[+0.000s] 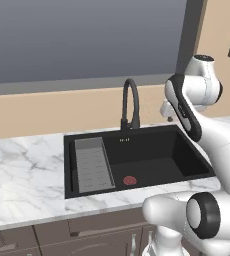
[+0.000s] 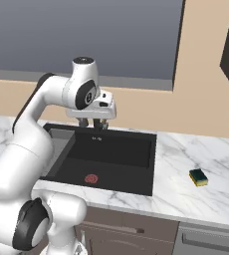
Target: Soak the sponge with water for a few seconds and then drop it inside the sink.
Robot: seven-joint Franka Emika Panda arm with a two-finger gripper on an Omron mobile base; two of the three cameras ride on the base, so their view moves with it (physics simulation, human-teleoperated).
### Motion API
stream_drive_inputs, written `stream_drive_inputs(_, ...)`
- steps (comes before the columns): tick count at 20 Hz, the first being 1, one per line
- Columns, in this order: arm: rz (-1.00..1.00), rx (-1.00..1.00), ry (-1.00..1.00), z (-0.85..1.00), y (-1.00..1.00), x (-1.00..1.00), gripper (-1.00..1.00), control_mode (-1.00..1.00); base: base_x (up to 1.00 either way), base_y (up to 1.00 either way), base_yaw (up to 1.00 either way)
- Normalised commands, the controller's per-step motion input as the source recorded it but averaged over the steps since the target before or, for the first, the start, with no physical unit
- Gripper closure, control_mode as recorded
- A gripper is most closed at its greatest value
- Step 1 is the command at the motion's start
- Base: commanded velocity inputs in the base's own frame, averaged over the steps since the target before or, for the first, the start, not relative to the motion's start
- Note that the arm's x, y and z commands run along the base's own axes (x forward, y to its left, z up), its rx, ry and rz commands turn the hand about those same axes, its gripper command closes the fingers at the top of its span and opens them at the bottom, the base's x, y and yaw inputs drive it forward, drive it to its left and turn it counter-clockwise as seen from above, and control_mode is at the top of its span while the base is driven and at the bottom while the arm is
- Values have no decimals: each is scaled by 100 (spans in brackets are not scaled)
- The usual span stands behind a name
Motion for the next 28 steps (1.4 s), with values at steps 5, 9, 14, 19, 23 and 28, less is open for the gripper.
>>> stream_drive_inputs(5, 0, 0, 0, 0, -20, 2, -100, -100, 0, 0, 0)
stream_drive_inputs(9, 0, 0, -2, 0, -1, 0, -100, -100, 0, 0, 0)
stream_drive_inputs(14, 3, 0, -6, 0, 0, 0, -100, -100, 0, 0, 0)
stream_drive_inputs(19, 0, 4, -3, 0, 0, 1, -100, -100, 0, 0, 0)
stream_drive_inputs(23, 0, 10, -2, 0, 0, 0, -100, -100, 0, 0, 0)
stream_drive_inputs(28, 0, 13, 1, 0, 0, 0, -100, -100, 0, 0, 0)
